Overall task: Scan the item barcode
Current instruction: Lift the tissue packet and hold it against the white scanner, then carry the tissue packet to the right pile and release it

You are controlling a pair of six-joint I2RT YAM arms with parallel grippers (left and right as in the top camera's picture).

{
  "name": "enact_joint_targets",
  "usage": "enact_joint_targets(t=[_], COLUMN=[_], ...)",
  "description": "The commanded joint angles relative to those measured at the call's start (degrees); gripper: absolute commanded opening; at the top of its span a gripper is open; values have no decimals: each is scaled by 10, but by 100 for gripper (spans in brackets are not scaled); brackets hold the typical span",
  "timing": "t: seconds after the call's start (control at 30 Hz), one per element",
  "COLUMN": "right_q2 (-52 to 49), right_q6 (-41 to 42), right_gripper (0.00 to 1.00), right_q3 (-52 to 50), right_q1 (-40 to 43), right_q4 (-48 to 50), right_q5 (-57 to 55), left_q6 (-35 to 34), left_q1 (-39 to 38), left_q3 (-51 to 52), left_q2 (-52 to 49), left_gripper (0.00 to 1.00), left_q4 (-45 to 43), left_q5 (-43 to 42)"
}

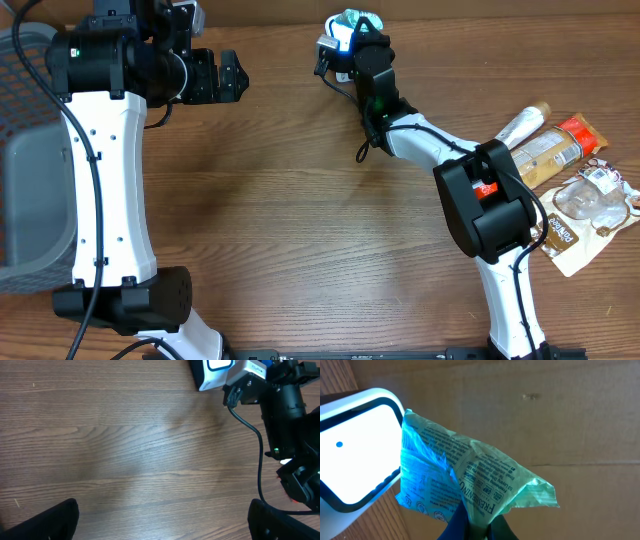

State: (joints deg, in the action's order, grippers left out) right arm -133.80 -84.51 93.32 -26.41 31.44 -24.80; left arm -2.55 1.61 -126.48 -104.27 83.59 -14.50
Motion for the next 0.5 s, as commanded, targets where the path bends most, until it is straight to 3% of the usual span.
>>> enact_joint_targets(t=[0.0, 0.47], right_q2=[-8, -20], right_q6=[-15, -15], right_gripper=[4, 4], right_q3=[9, 9], right_q1=[11, 14], right_q4=[11, 19], right_q5=[5, 11], left_q6=[13, 13], left_q1=[2, 2], left_q3=[-2, -2], left_q2=[-2, -2], left_gripper=[100, 100], left_q4=[0, 0], left_q5=[1, 1])
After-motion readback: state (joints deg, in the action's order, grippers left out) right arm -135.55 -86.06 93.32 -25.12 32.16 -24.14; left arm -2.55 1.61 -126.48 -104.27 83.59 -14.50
